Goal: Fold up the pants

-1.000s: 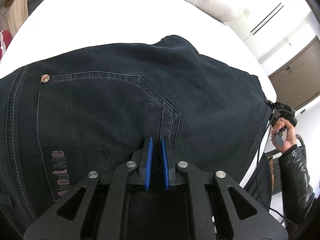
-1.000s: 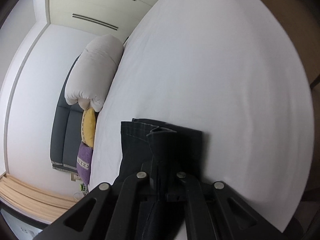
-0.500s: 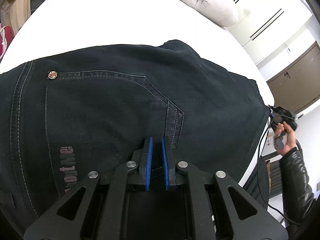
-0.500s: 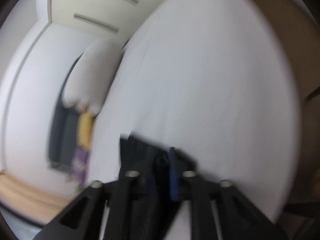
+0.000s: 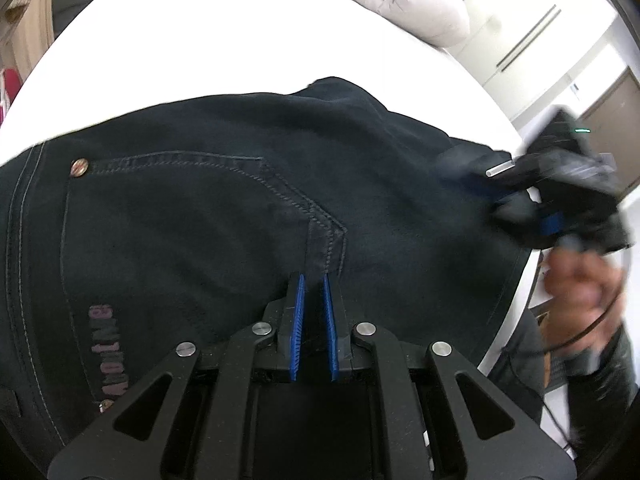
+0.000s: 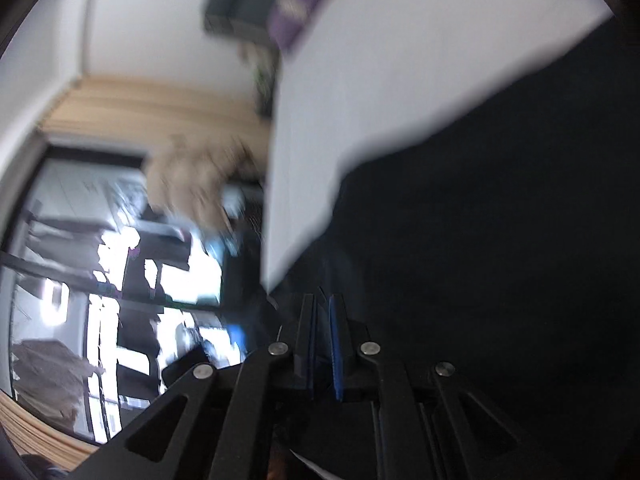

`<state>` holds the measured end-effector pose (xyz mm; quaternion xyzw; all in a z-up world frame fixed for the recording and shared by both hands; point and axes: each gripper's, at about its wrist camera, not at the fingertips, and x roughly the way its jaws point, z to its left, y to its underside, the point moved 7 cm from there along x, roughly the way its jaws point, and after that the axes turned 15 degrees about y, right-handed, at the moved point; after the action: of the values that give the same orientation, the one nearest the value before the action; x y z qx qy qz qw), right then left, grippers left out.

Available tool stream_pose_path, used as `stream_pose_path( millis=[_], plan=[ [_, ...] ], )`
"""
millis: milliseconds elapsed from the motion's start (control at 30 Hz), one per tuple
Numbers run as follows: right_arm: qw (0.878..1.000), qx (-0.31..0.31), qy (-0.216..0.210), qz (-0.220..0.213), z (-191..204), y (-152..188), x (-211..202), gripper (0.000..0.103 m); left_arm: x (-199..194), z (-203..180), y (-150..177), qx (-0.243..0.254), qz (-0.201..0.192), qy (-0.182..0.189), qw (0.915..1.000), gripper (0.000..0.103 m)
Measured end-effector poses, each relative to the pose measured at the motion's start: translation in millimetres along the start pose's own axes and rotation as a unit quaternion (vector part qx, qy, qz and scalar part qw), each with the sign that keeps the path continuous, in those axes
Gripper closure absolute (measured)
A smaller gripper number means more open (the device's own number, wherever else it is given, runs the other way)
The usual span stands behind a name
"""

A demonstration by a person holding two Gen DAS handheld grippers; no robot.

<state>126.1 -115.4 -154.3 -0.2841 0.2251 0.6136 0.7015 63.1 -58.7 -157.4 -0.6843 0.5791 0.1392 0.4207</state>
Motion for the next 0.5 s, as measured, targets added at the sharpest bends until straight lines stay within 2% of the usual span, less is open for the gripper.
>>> stream_pose_path(
  millis=[33, 67, 100, 167, 233, 333, 367, 433, 467, 500],
  plan=[
    [1.000, 0.001, 0.014, 0.018, -3.5, 0.7, 18.1, 0.096, -2.2, 3.1, 0.6, -0.005, -0.003, 0.001, 1.0000, 0.094],
    [0.999, 0.004, 0.037, 0.031, -15.1, -2.6, 33.5, 0.103, -4.3, 6.7, 0.9, -0.012, -0.005, 0.003, 0.9999, 0.094],
    [0.999, 0.021, 0.037, 0.024, -24.2, -10.8, 33.6, 0.103, -5.2, 9.4, 0.6, -0.018, -0.007, 0.006, 0.9998, 0.094],
    [0.996, 0.086, 0.017, -0.016, -56.0, -36.4, 13.1, 0.103, -6.1, 10.3, -1.5, -0.022, -0.011, 0.010, 0.9996, 0.094],
    [0.984, 0.119, 0.081, -0.101, -104.5, -68.5, -37.1, 0.103, -6.6, 11.6, -2.5, -0.023, -0.013, 0.014, 0.9995, 0.094],
    [0.948, 0.205, 0.137, -0.201, -186.9, -96.6, -112.8, 0.103, -9.2, 15.0, -3.6, -0.029, -0.021, 0.023, 0.9991, 0.094],
    [0.924, 0.245, 0.172, -0.238, -216.3, -102.0, -147.6, 0.103, -11.4, 17.1, -3.5, -0.033, -0.024, 0.025, 0.9989, 0.094],
    [0.893, 0.279, 0.230, -0.266, -232.5, -103.9, -184.1, 0.103, -17.7, 20.6, -0.5, -0.042, -0.028, 0.030, 0.9983, 0.094],
    [0.879, 0.285, 0.265, -0.275, -228.3, -103.3, -198.0, 0.100, -21.8, 22.0, -1.6, -0.047, -0.032, 0.031, 0.9979, 0.094],
    [0.877, 0.279, 0.270, -0.281, -213.9, -102.8, -201.8, 0.097, -25.6, 23.9, -3.0, -0.052, -0.036, 0.031, 0.9975, 0.094]
  ],
)
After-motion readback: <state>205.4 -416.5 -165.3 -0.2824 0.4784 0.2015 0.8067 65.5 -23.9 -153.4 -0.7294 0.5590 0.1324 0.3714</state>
